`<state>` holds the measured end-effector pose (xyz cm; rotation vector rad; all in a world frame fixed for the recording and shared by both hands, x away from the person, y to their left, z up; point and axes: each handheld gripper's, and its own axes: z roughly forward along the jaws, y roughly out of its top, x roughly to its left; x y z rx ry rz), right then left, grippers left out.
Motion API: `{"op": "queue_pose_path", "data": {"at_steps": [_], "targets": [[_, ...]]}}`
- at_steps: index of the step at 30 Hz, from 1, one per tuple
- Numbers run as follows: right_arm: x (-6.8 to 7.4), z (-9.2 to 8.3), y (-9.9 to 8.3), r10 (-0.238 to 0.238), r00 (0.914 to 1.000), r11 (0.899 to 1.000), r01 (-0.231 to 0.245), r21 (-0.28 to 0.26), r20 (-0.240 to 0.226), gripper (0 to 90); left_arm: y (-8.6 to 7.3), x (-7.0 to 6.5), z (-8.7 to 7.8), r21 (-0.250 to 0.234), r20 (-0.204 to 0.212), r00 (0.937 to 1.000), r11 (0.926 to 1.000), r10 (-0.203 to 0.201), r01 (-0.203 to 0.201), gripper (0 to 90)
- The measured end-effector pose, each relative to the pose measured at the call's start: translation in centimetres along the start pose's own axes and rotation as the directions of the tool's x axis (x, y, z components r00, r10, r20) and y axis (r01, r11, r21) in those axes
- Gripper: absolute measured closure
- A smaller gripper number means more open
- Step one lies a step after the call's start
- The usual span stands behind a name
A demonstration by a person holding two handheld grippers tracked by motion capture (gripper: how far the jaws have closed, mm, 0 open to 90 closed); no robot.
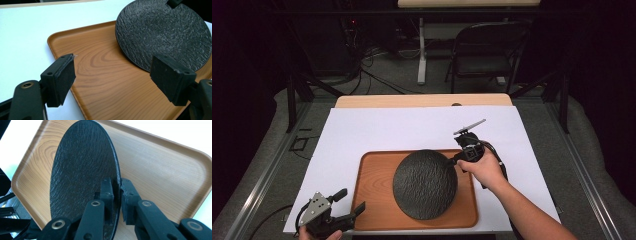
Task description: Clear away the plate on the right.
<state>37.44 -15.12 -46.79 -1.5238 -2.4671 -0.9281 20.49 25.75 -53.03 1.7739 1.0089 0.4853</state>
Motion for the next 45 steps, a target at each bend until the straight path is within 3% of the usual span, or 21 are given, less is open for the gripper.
{"op": "queue_pose_path", "data": {"at_steps": [8, 16, 17, 24, 26, 39, 45], "targets": [[-0.8, 0.5, -0.3, 0.008, 0.9999, 1.000, -0.008, 0.005, 0.006, 80.4, 0.0, 0.0, 0.0, -0.001, 0.003, 1.0000, 1.0000, 0.000, 0.000, 20.6], [-2.4, 1.4, -1.2, 0.063, 0.9980, 0.998, -0.063, 0.009, -0.006, 78.6, 0.0, 0.0, 0.0, 0.001, 0.000, 1.0000, 1.0000, 0.000, 0.000, 20.6], [-2.8, 1.7, -1.5, 0.090, 0.9959, 0.996, -0.090, 0.016, -0.011, 78.1, 0.0, 0.0, 0.0, 0.001, 0.000, 1.0000, 1.0000, 0.001, -0.001, 20.6], [-3.8, 2.4, -2.2, 0.095, 0.9953, 0.995, -0.095, 0.014, -0.017, 76.6, 0.0, 0.0, 0.0, 0.001, 0.000, 1.0000, 1.0000, 0.001, -0.001, 20.6], [-4.1, 2.7, -2.5, 0.130, 0.9913, 0.991, -0.129, 0.018, -0.023, 76.0, 0.0, 0.0, 0.0, 0.001, -0.001, 1.0000, 1.0000, 0.001, -0.001, 20.6], [-4.9, 3.4, -3.6, 0.131, 0.9910, 0.991, -0.131, 0.002, -0.025, 74.1, 0.0, 0.0, 0.0, 0.003, -0.002, 1.0000, 1.0000, 0.003, -0.003, 20.6], [-4.9, 2.6, -4.0, 0.102, 0.9941, 0.993, -0.104, -0.057, -0.038, 61.9, 0.0, 0.0, 0.0, 0.001, -0.001, 1.0000, 1.0000, 0.000, 0.000, 20.6]]}}
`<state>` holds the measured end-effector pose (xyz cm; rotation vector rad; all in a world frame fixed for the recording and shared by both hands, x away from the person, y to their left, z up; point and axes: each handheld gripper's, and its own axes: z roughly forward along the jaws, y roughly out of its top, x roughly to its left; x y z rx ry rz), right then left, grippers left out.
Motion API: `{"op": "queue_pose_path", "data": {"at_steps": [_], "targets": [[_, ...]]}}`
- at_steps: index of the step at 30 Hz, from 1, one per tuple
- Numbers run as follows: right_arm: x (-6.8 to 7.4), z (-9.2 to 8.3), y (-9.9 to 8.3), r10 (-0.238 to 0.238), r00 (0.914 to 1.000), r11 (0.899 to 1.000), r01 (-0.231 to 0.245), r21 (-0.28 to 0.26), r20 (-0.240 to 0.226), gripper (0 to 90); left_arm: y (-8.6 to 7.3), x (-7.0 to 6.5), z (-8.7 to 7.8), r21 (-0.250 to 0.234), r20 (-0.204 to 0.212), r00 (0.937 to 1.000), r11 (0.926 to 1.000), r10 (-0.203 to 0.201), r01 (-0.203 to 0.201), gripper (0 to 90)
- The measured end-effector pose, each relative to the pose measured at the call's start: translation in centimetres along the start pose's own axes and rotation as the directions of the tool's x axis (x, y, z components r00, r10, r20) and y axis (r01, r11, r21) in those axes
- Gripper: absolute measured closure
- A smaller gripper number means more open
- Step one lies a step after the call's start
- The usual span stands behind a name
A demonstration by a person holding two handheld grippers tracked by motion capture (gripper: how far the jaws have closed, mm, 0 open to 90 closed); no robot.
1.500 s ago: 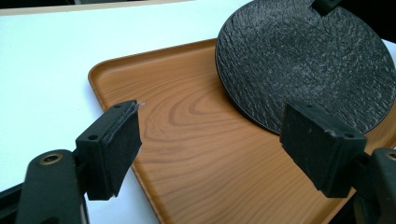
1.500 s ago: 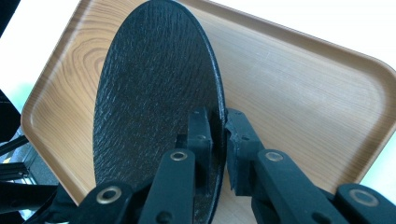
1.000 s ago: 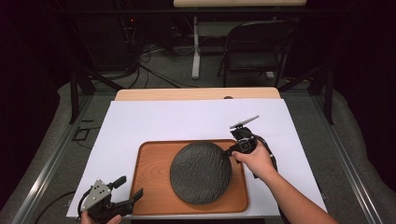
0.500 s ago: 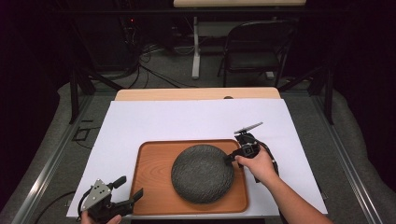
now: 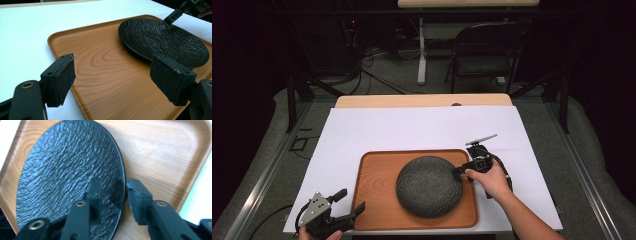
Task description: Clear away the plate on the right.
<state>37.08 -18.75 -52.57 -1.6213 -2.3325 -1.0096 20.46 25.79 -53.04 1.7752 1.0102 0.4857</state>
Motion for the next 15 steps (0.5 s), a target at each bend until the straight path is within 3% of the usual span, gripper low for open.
{"op": "queue_pose_path", "data": {"at_steps": [5, 8, 9, 10, 12, 14, 15], "targets": [[0.1, -1.1, -1.1, -0.078, 0.9965, 0.993, 0.080, -0.086, 0.032, 51.8, 0.0, 0.0, 0.0, 0.001, 0.000, 1.0000, 1.0000, 0.003, -0.003, 20.6], [0.2, -1.3, -1.7, -0.102, 0.9940, 0.988, 0.106, -0.111, 0.040, 45.4, 0.0, 0.0, 0.0, 0.002, -0.001, 1.0000, 1.0000, 0.003, -0.003, 20.6], [0.3, -1.5, -1.9, -0.119, 0.9917, 0.984, 0.125, -0.126, 0.048, 43.5, 0.0, 0.0, 0.0, 0.002, -0.002, 1.0000, 1.0000, 0.004, -0.004, 20.6], [0.5, -1.8, -2.5, -0.162, 0.9843, 0.974, 0.171, -0.149, 0.070, 41.5, 0.0, 0.0, 0.0, 0.002, -0.002, 1.0000, 1.0000, 0.004, -0.004, 20.6], [0.5, -2.0, -2.7, -0.174, 0.9816, 0.970, 0.184, -0.156, 0.080, 41.5, 0.0, 0.0, 0.0, 0.002, -0.002, 1.0000, 1.0000, 0.004, -0.004, 20.6], [0.6, -2.7, -4.0, -0.196, 0.9756, 0.957, 0.212, -0.200, 0.100, 40.8, 0.0, 0.0, 0.0, -0.001, -0.002, 1.0000, 1.0000, -0.001, 0.001, 20.6], [0.6, -2.7, -4.0, -0.196, 0.9756, 0.957, 0.212, -0.200, 0.100, 40.8, 0.0, 0.0, 0.0, -0.002, 0.000, 1.0000, 1.0000, -0.003, 0.003, 20.6]]}}
